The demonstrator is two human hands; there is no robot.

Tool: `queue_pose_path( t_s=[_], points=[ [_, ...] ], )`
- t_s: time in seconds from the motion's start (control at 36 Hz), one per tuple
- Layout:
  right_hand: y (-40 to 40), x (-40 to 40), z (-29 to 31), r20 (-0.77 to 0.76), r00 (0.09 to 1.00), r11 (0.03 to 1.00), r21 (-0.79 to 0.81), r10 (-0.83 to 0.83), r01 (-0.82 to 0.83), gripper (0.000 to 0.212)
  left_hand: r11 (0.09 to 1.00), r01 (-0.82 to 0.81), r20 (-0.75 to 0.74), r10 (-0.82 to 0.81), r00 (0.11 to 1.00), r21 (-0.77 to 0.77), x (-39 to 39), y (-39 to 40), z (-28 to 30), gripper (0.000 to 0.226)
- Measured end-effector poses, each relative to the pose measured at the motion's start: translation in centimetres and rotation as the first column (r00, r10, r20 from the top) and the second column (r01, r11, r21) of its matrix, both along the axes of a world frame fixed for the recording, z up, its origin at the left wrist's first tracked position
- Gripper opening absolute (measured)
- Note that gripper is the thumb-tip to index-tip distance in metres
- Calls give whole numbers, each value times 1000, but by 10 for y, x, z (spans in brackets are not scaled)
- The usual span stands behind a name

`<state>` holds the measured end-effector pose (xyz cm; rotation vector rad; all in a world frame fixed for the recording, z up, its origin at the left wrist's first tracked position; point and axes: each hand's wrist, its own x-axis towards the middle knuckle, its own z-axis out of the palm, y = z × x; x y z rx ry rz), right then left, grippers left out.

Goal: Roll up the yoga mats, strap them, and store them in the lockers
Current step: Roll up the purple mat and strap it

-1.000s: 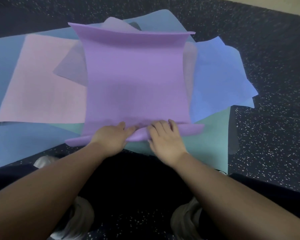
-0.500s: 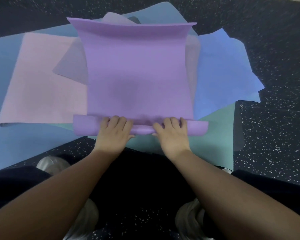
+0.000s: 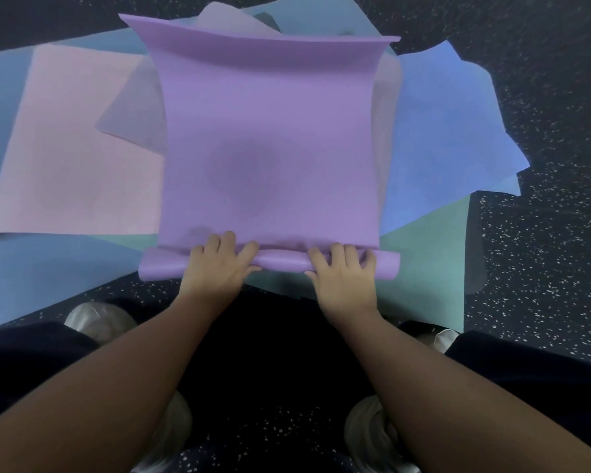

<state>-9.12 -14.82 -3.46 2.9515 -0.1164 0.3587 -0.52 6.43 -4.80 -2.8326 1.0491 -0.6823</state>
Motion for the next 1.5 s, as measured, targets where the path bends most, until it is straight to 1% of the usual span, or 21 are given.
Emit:
queue_pose_path(
  t_s=[0.14,0.31,0.36,0.44,0.5,0.58,0.67,0.72,0.81,0.89,0.92,1.0,1.06,1.11,1.17,1.22,1.25,1.31,1.36,1.42,1.5],
  points=[
    [6,3,-3,-29,999,996,83,-42,44,29,999,-36,-34,37,999,35,-3,1,-5,36],
    [5,13,-1,-239,971,984,178,13,30,37,998,61,-291,-67,955,-29,3,2,-9,39],
    [2,18,-3,-292,956,982,189,36,21,38,994,97,-400,-73,914,41,6,1,-4,49],
    [0,26,4,-480,875,973,224,66,49,35,955,67,-633,137,762,288,8,-4,8,65],
    [-2,29,-1,-622,780,968,232,71,98,45,922,61,-650,221,727,382,7,-8,11,59],
    [1,32,1,-681,730,958,243,57,152,51,885,66,-615,265,743,461,3,-10,5,52],
    [3,34,-4,-663,747,961,232,43,150,52,877,39,-602,295,742,479,0,-10,-6,47],
    [4,34,-5,-650,759,961,229,32,156,52,906,45,-546,214,810,421,1,-7,-13,47],
    [6,33,-7,-635,773,968,194,1,158,54,958,71,-297,15,955,278,-2,-2,-24,25],
    [7,30,-7,-622,783,955,235,4,181,54,976,93,-196,-54,979,199,-5,0,-27,17],
    [7,29,-10,-582,813,955,234,-11,180,54,974,97,-202,-54,978,206,-5,0,-27,26],
    [7,29,-9,-643,765,963,194,-17,185,50,972,138,-362,-61,930,191,-3,0,-21,71],
    [4,31,-13,-632,775,971,181,-6,156,48,983,132,-440,-63,896,130,0,2,-19,81],
    [4,35,-8,-647,762,965,184,-23,185,47,981,180,-417,-134,899,72,3,7,-20,74],
    [6,39,-6,-651,757,967,155,-56,204,48,975,221,-377,-194,906,28,3,11,-19,50],
    [9,41,-5,-633,764,969,87,-124,230,50,982,186,-388,-156,908,42,1,11,-16,24],
    [12,41,-4,-593,788,967,59,-166,248,53,983,175,-386,-139,912,58,0,10,-14,22],
    [17,41,-1,-508,831,954,55,-227,293,61,984,155,-391,-110,914,86,-1,7,-10,29],
    [19,38,-3,-448,872,959,95,-197,266,60,987,128,-420,-78,904,94,-1,5,-7,46],
    [20,33,-8,-394,913,971,158,-103,178,49,990,81,-469,-16,883,119,0,3,-3,57],
    [20,21,-8,-278,960,984,178,38,13,17,989,10,-534,73,843,150,-1,-3,2,51]
  ],
)
